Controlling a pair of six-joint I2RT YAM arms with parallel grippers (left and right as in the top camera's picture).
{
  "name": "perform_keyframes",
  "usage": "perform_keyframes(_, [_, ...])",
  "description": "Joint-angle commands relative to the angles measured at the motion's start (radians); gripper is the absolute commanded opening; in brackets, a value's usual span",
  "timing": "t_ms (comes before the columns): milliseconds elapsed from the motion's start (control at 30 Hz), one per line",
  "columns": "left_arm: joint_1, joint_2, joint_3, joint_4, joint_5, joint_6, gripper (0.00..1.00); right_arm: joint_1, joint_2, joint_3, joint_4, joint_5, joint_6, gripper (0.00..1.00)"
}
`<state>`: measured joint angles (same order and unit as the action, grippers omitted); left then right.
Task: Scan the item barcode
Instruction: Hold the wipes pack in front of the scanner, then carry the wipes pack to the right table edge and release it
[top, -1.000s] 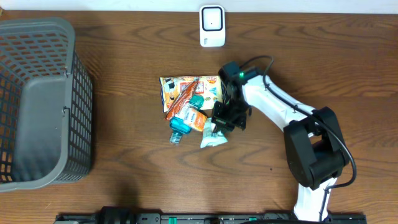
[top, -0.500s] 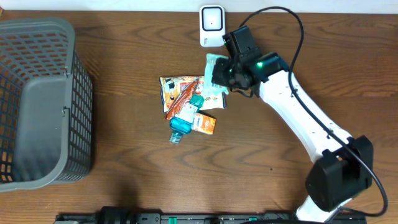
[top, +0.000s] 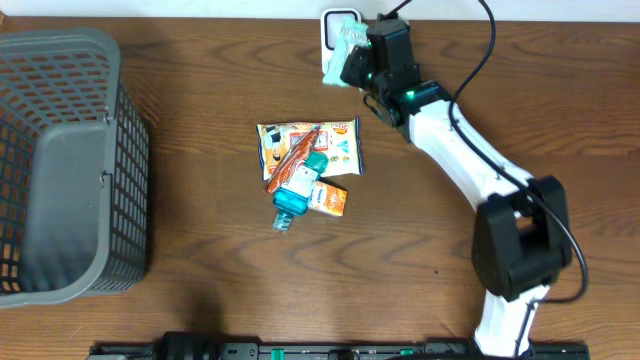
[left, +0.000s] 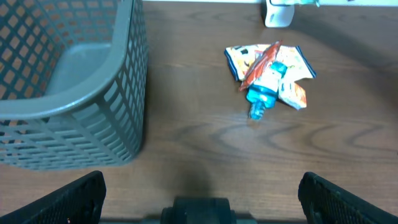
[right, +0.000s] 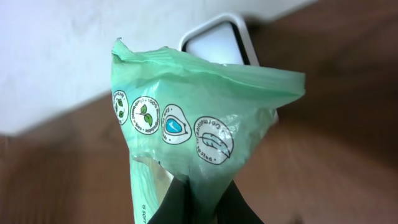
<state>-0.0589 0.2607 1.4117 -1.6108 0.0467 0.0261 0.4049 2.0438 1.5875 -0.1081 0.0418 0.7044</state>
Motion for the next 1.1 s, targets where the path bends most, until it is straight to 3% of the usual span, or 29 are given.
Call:
perform_keyframes(0, [0.005, 0.004, -0.002, -0.076, 0.005, -0.001, 0.99, -0.014, 0.078, 0.020, 0.075, 0.018, 0.028, 0.01])
perform_keyframes(467, [0.005, 0.004, -0.002, -0.076, 0.005, -0.001, 0.99, -0.017, 0.365, 0.418, -0.033, -0.018, 0.032, 0.01])
perform_keyframes(900, [0.005, 0.004, -0.002, -0.076, 0.005, -0.001, 0.99, -0.029, 0.384, 0.427, -0.050, -0.003, 0.064, 0.01])
perform_keyframes(1067, [0.005, 0.004, -0.002, -0.076, 0.005, -0.001, 0.99, -0.050, 0.330, 0.475, -0.237, 0.004, 0.007, 0.01])
